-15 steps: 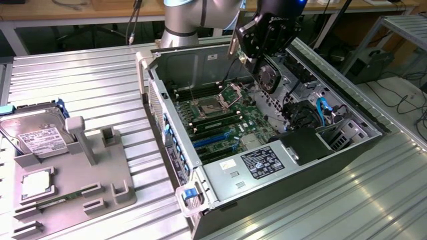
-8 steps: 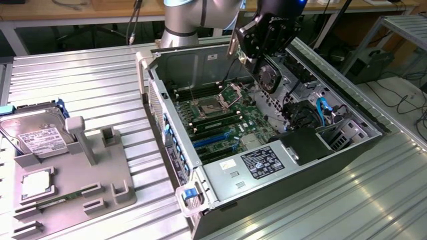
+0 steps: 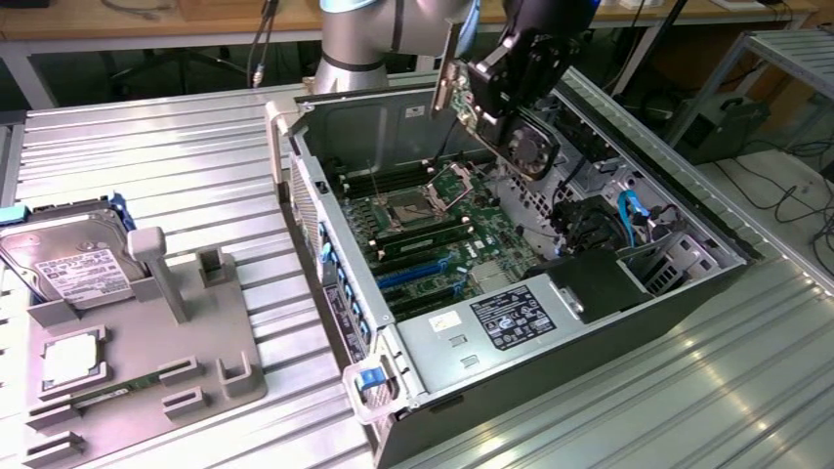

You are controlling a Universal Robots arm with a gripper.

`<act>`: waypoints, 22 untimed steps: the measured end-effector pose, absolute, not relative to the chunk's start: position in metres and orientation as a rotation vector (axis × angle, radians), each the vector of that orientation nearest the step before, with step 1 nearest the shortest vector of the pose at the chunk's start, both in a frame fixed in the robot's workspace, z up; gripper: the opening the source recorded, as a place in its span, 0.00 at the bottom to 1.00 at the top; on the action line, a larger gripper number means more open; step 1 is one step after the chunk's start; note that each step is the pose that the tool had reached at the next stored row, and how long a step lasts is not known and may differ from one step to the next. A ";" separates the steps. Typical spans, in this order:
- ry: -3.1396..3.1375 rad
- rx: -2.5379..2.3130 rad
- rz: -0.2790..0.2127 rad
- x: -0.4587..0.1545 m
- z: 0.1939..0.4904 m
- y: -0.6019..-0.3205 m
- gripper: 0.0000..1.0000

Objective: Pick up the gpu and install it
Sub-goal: 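Insert the gpu into the slot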

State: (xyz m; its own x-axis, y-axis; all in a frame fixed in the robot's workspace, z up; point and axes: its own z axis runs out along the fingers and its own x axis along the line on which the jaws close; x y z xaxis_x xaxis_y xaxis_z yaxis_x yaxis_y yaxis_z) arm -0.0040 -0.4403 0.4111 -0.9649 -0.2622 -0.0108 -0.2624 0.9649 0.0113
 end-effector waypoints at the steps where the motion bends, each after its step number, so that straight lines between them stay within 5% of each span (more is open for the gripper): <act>1: 3.101 -0.443 0.020 -0.004 0.411 -0.440 0.28; 22: 2.914 -1.159 0.023 -0.004 0.410 -0.440 0.28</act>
State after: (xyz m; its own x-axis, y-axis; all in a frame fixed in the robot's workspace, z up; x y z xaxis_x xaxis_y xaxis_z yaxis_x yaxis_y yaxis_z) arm -0.0040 -0.4403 0.4097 -0.7269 -0.6867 -0.0108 -0.6868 0.7268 0.0113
